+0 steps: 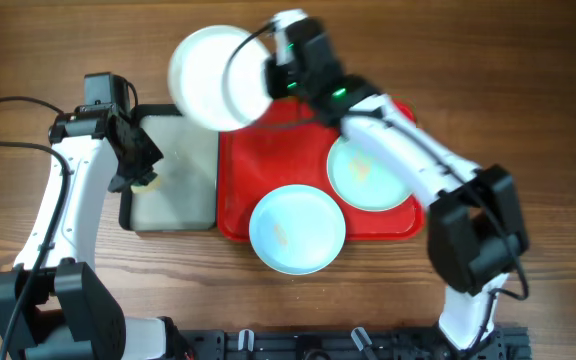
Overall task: Clean dirty plates on tray and stack at the side
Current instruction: 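Carry the white plate to the right side and set it down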
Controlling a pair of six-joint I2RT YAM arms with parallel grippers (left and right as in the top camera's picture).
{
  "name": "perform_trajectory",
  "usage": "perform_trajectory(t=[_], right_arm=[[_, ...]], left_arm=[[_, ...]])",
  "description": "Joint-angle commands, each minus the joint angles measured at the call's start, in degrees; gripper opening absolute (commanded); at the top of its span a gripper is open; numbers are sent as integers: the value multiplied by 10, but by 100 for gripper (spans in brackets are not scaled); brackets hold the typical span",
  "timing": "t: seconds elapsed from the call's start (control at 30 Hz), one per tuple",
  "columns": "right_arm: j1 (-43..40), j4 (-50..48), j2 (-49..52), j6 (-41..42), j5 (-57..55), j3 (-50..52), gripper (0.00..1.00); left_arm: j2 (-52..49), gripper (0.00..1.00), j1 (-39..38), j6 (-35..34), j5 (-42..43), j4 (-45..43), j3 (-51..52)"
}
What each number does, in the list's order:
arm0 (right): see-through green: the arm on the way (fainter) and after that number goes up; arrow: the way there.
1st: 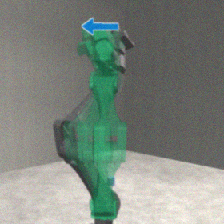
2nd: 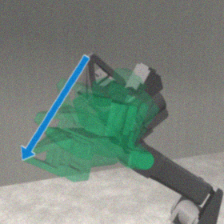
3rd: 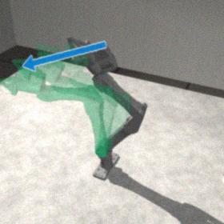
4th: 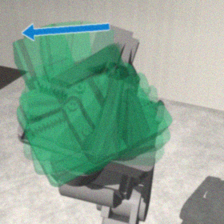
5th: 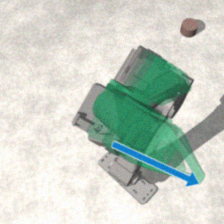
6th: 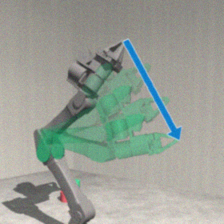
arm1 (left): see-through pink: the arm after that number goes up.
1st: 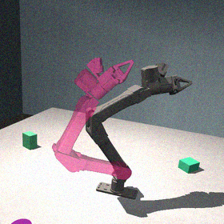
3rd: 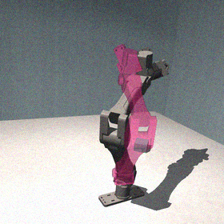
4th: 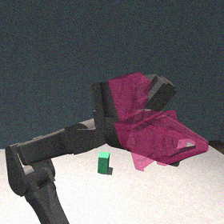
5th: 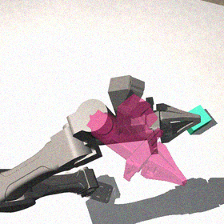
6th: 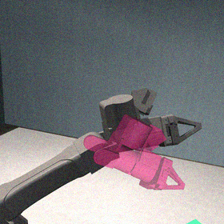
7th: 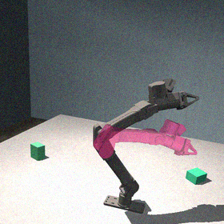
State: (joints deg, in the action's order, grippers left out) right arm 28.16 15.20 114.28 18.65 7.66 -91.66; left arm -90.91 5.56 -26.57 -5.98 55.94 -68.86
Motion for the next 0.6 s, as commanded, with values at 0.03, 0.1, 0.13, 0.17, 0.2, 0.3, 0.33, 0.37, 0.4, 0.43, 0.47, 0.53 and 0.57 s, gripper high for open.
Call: perform_trajectory(t=[0.03, 0.1, 0.13, 0.17, 0.2, 0.3, 0.33, 0.37, 0.4, 0.43, 0.47, 0.53, 0.57], right_arm=[[-148, 106, -37, 24, 98, -10, 4], [-241, 182, -37, 19, 98, -10, 4], [-278, 203, -37, 10, 98, -10, 4], [-310, 219, -37, 7, 97, -10, 4], [-341, 235, -37, 6, 97, -10, 4], [-434, 278, -37, 4, 96, -10, 4], [-462, 289, -37, 4, 90, -9, 4], [-479, 294, -37, 4, 85, -9, 4], [-498, 303, -36, 4, 72, -8, 4], [-511, 311, -36, 4, 56, -8, 4], [-522, 319, -36, 1, 34, -5, 4], [-536, 333, -36, -6, -5, 5, 5], [-540, 336, -36, -6, -15, 14, 4]], left_arm=[[1, 4, -3, 84, 130, -58, 3], [0, 4, -3, 84, 141, -81, 3], [0, 4, -3, 84, 141, -85, 3], [0, 4, -3, 84, 141, -88, 3], [0, 4, -4, 84, 141, -89, 3], [0, 4, -7, 84, 141, -94, 3], [0, 4, -9, 84, 141, -96, 3], [0, 4, -10, 84, 141, -98, 3], [0, 4, -11, 84, 141, -100, 3], [0, 4, -12, 84, 141, -101, 3], [0, 4, -13, 84, 141, -102, 3], [0, 4, -13, 84, 141, -101, 3], [0, 4, -13, 84, 141, -102, 3]])
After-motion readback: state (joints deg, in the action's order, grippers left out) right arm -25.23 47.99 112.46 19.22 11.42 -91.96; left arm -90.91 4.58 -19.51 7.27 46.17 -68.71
